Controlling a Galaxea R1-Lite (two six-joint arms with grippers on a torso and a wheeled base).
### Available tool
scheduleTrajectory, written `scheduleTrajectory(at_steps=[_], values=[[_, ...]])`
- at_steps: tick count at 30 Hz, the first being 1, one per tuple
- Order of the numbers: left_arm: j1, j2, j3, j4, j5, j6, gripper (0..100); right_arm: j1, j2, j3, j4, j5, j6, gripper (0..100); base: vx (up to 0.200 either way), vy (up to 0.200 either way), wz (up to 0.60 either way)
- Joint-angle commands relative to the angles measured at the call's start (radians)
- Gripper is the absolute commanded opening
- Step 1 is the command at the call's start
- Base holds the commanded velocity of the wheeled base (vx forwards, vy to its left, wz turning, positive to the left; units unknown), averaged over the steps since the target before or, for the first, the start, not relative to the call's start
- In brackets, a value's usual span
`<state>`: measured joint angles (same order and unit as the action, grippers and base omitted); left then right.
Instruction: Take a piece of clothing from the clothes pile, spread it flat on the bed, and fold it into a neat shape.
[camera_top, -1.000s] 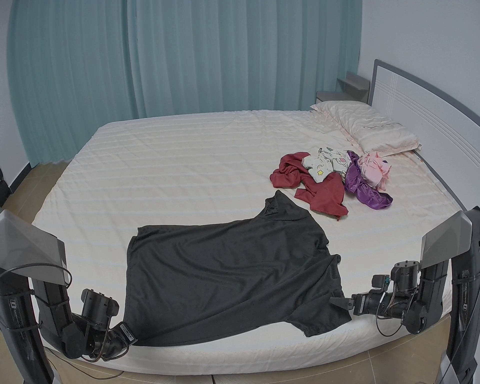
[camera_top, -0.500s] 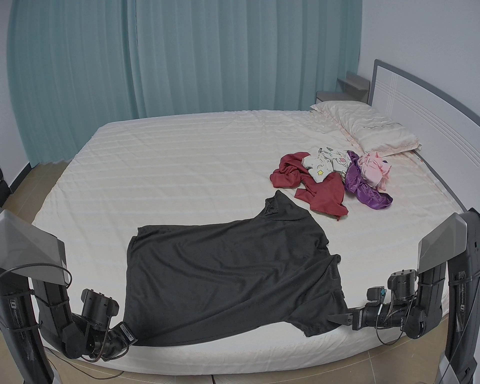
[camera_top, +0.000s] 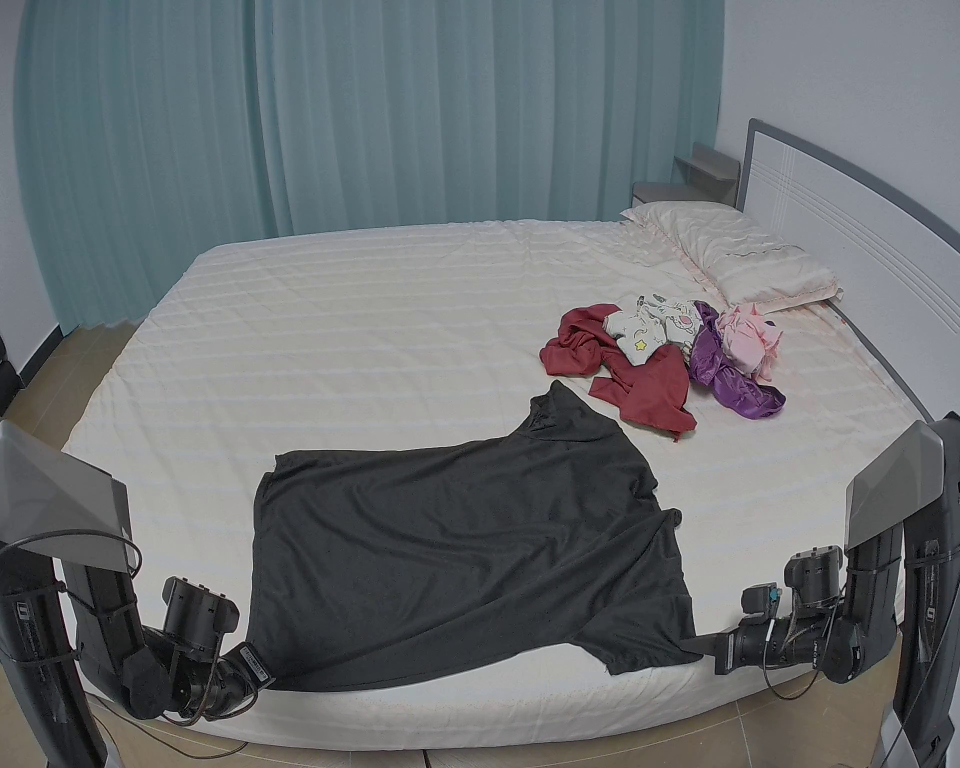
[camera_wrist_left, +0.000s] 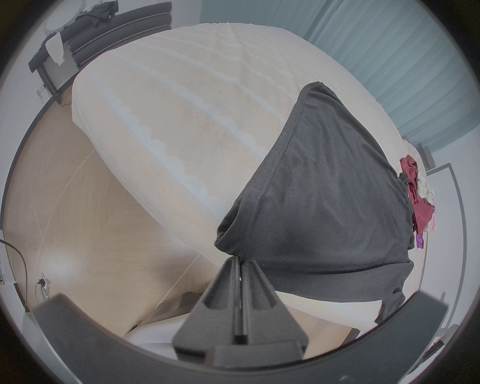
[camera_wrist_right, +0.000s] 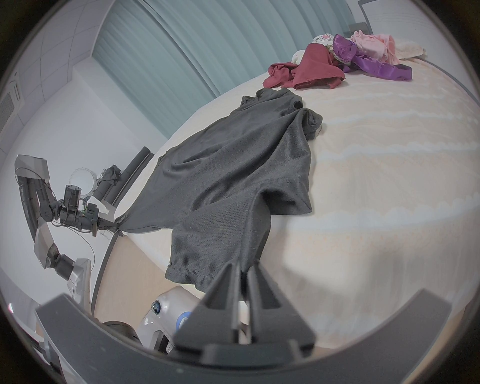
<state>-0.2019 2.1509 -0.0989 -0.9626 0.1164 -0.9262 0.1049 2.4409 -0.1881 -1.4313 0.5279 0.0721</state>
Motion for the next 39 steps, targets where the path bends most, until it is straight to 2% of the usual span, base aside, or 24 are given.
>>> scheduleTrajectory(at_steps=[1, 4, 10, 11, 14, 17, 19, 21, 30, 39], values=[[-0.027, -0.054, 0.03, 0.001, 0.012, 0.001, 0, -0.025, -0.092, 0.128, -0.008, 0.044, -0.003, 0, 0.0, 0.0, 0.0], [-0.027, -0.06, 0.053, 0.001, 0.011, 0.01, 0, -0.033, -0.118, 0.185, -0.014, 0.049, -0.005, 0, 0.0, 0.0, 0.0], [-0.027, -0.06, 0.065, 0.001, 0.008, 0.007, 0, -0.044, -0.148, 0.188, 0.078, 0.05, -0.02, 0, 0.0, 0.0, 0.0], [-0.027, -0.062, 0.073, 0.001, 0.003, 0.006, 0, -0.045, -0.183, 0.188, 0.157, 0.05, -0.055, 0, 0.0, 0.0, 0.0], [-0.03, -0.062, 0.082, -0.001, 0.0, 0.003, 0, -0.048, -0.209, 0.188, 0.219, 0.05, -0.078, 0, 0.0, 0.0, 0.0], [-0.034, -0.063, 0.093, -0.001, -0.007, 0.0, 0, -0.048, -0.24, 0.188, 0.354, 0.04, -0.132, 0, 0.0, 0.0, 0.0], [-0.036, -0.063, 0.093, -0.001, -0.007, -0.002, 0, -0.045, -0.246, 0.188, 0.382, 0.037, -0.14, 0, 0.0, 0.0, 0.0], [-0.039, -0.062, 0.094, -0.001, -0.009, -0.003, 0, -0.037, -0.267, 0.188, 0.445, 0.004, -0.144, 0, 0.0, 0.0, 0.0], [-0.088, -0.063, 0.097, 0.002, -0.003, -0.056, 0, -0.027, -0.33, 0.188, 0.515, -0.011, -0.158, 0, 0.0, 0.0, 0.0], [-0.094, -0.062, 0.097, 0.022, 0.0, -0.072, 0, -0.025, -0.378, 0.188, 0.594, -0.012, -0.173, 0, 0.0, 0.067, 0.0]])
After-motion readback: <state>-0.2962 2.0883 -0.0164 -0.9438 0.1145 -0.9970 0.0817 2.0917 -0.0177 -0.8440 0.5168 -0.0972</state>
